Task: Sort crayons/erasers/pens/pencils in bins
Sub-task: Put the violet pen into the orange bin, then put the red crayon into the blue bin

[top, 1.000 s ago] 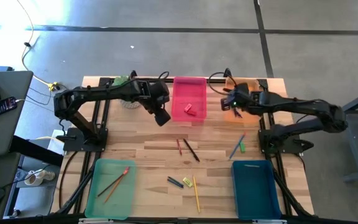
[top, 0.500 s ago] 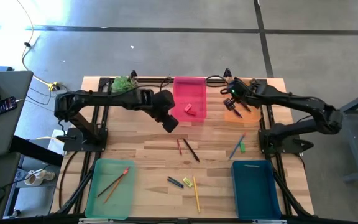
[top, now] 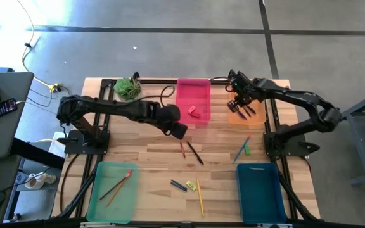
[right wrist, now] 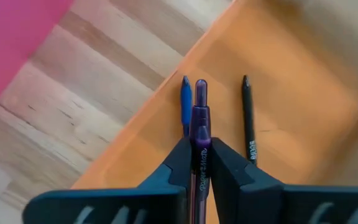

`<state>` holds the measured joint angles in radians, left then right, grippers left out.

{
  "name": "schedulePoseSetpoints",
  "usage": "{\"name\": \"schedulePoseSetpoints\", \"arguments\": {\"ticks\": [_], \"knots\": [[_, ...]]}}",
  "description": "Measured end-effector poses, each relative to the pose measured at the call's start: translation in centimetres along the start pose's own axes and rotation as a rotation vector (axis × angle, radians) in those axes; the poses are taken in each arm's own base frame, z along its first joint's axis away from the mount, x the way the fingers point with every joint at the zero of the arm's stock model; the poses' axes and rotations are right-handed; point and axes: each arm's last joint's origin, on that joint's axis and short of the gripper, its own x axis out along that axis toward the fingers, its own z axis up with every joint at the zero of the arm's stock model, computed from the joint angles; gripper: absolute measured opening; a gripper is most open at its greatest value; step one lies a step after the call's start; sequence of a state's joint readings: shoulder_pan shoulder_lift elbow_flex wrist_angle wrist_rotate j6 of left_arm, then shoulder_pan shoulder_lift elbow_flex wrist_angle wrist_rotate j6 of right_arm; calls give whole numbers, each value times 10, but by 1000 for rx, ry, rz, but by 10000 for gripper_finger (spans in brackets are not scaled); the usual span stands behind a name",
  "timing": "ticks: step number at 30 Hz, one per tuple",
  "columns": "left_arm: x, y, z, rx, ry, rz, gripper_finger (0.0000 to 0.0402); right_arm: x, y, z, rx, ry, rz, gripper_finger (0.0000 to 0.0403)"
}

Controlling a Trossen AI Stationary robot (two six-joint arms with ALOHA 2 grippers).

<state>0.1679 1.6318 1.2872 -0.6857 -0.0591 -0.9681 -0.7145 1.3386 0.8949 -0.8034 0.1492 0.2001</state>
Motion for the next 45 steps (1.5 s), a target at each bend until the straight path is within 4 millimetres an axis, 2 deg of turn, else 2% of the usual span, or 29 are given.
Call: {"name": "schedulePoseSetpoints", "arguments": {"ticks": [10, 20, 30, 37, 41, 45], "knots": [[7, -13, -21, -102, -28, 36, 211, 4, -12, 3, 4, 12, 25, 77], [27, -25, -45, -165, 16, 54, 203, 4, -15, 4, 16, 4, 28, 129], [52, -28, -56, -203, 38, 91, 200, 4, -15, -2, 24, 70, 22, 133], [72, -26, -58, -201, 49, 133, 200, 3, -14, -5, 105, 100, 19, 133], [76, -24, -54, -168, 47, 137, 200, 2, -7, -8, 107, 113, 26, 133], [71, -24, -46, -121, 56, 149, 200, 1, 2, -9, 93, 112, 36, 133]]}}
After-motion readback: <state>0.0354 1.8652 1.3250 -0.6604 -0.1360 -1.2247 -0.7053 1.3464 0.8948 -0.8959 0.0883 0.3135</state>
